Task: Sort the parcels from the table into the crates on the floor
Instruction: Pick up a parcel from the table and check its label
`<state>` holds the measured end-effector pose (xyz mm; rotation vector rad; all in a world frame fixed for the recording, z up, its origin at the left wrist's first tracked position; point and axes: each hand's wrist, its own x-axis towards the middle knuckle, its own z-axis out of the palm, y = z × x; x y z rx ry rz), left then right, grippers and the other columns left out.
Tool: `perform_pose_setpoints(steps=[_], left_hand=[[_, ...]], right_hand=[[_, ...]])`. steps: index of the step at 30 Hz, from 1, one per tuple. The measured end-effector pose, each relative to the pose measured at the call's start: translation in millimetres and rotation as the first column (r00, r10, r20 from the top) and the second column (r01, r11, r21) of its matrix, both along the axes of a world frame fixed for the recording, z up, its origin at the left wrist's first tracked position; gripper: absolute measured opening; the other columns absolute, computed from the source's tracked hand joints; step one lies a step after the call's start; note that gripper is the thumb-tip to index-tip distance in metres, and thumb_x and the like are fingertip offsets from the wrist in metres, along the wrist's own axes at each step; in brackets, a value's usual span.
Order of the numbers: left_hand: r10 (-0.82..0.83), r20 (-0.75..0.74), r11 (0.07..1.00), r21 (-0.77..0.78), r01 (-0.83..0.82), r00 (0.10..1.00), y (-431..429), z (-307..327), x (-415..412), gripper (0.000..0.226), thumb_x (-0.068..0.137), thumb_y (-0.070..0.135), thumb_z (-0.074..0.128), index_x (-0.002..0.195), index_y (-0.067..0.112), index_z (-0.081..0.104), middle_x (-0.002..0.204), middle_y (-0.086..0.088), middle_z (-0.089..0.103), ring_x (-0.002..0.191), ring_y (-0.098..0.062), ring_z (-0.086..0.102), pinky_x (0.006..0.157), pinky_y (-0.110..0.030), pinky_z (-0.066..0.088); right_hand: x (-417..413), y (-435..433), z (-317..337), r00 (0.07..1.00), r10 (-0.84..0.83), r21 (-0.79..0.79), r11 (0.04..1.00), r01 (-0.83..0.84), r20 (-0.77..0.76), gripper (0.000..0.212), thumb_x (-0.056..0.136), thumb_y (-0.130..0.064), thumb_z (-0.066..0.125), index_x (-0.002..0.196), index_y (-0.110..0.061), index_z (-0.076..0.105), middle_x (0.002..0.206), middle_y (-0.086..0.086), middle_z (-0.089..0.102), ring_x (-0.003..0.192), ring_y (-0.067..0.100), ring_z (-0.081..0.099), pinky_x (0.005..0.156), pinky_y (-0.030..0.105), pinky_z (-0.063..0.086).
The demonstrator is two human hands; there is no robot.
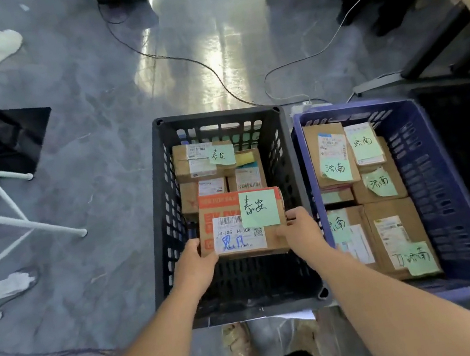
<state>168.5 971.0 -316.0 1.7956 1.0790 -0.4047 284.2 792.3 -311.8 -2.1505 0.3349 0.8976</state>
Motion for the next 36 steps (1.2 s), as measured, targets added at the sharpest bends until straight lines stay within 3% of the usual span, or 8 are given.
perform_pose_setpoints(steps=[6,9,12,16,23,27,32,36], left_hand=[[0.013,-0.054,1.000,0.006,-0.013,0.998,8.4,-38.9,1.5,0.016,0.097,0.028,0.051,0.112,0.031,0.046,0.087,0.017,0.053,0.076,-0.010,0.058,0.059,-0.030,0.049],[0.049,-0.042,0.999,0.021,-0.048,0.998,18.5,-54.0,15.7,0.022,0.099,0.025,0.049,0.121,0.027,0.049,0.093,0.013,0.057,0.077,-0.011,0.059,0.057,-0.028,0.045],[0.072,-0.001,0.996,0.048,-0.072,0.997,34.2,-71.5,37.6,0.028,0.100,0.020,0.045,0.128,0.023,0.051,0.107,0.007,0.060,0.079,-0.010,0.056,0.057,-0.023,0.040],[0.128,0.051,0.991,0.025,-0.129,0.990,54.5,-100.0,69.8,0.031,0.102,0.018,0.040,0.130,0.025,0.051,0.115,0.003,0.060,0.094,-0.014,0.055,0.074,-0.026,0.044],[0.213,0.016,0.977,0.019,-0.213,0.977,62.5,-140.1,80.0,0.030,0.097,0.009,0.039,0.121,0.020,0.053,0.094,0.009,0.057,0.080,-0.007,0.051,0.057,-0.021,0.035],[0.219,0.035,0.976,-0.010,-0.218,0.975,62.8,-137.5,74.7,0.034,0.095,0.007,0.038,0.119,0.027,0.051,0.109,0.005,0.061,0.084,-0.008,0.053,0.061,-0.021,0.037],[0.206,0.031,0.978,-0.044,-0.205,0.978,61.2,-121.7,76.0,0.062,0.094,0.006,0.040,0.148,0.033,0.026,0.132,0.004,0.055,0.116,-0.019,0.052,0.098,-0.036,0.044],[0.220,0.014,0.975,-0.035,-0.220,0.975,59.3,-114.9,75.5,0.066,0.091,-0.002,0.041,0.148,0.028,0.027,0.130,0.002,0.057,0.115,-0.020,0.052,0.092,-0.031,0.042]], right_hand=[[4.3,14.0,-28.5,0.993,0.081,0.097,0.993,-0.072,-0.083,0.053,0.093,-0.019,0.058,0.140,-0.030,0.037,0.103,-0.010,0.061,0.087,0.010,0.059,0.063,0.022,0.045],[13.6,28.2,-47.5,0.988,0.091,0.142,0.987,-0.074,-0.122,0.064,0.094,-0.015,0.057,0.148,-0.034,0.029,0.125,0.000,0.060,0.108,0.017,0.057,0.087,0.031,0.049],[28.0,44.1,-67.2,0.988,0.101,0.199,0.977,-0.076,-0.119,0.066,0.094,-0.012,0.056,0.148,-0.034,0.027,0.128,-0.006,0.058,0.116,0.017,0.054,0.102,0.039,0.045],[51.3,65.4,-96.6,0.992,0.092,0.254,0.965,-0.066,-0.091,0.061,0.094,-0.004,0.051,0.145,-0.035,0.035,0.128,-0.008,0.058,0.120,0.015,0.052,0.105,0.039,0.043],[62.7,83.3,-135.3,0.989,0.112,0.297,0.952,-0.078,-0.099,0.066,0.095,0.003,0.045,0.151,-0.026,0.027,0.143,-0.004,0.047,0.127,0.016,0.047,0.111,0.038,0.037],[59.6,82.1,-130.2,0.988,0.130,0.304,0.947,-0.100,-0.083,0.065,0.094,0.002,0.046,0.148,-0.029,0.031,0.141,-0.006,0.049,0.125,0.013,0.048,0.110,0.035,0.037],[55.5,84.4,-114.8,0.988,0.141,0.316,0.942,-0.115,-0.063,0.062,0.094,0.000,0.050,0.145,-0.031,0.035,0.139,-0.009,0.049,0.119,0.004,0.042,0.101,0.022,0.031],[53.4,83.7,-108.1,0.984,0.155,0.295,0.948,-0.123,-0.088,0.067,0.093,-0.001,0.052,0.149,-0.029,0.029,0.140,-0.007,0.049,0.126,0.010,0.044,0.107,0.028,0.032]])
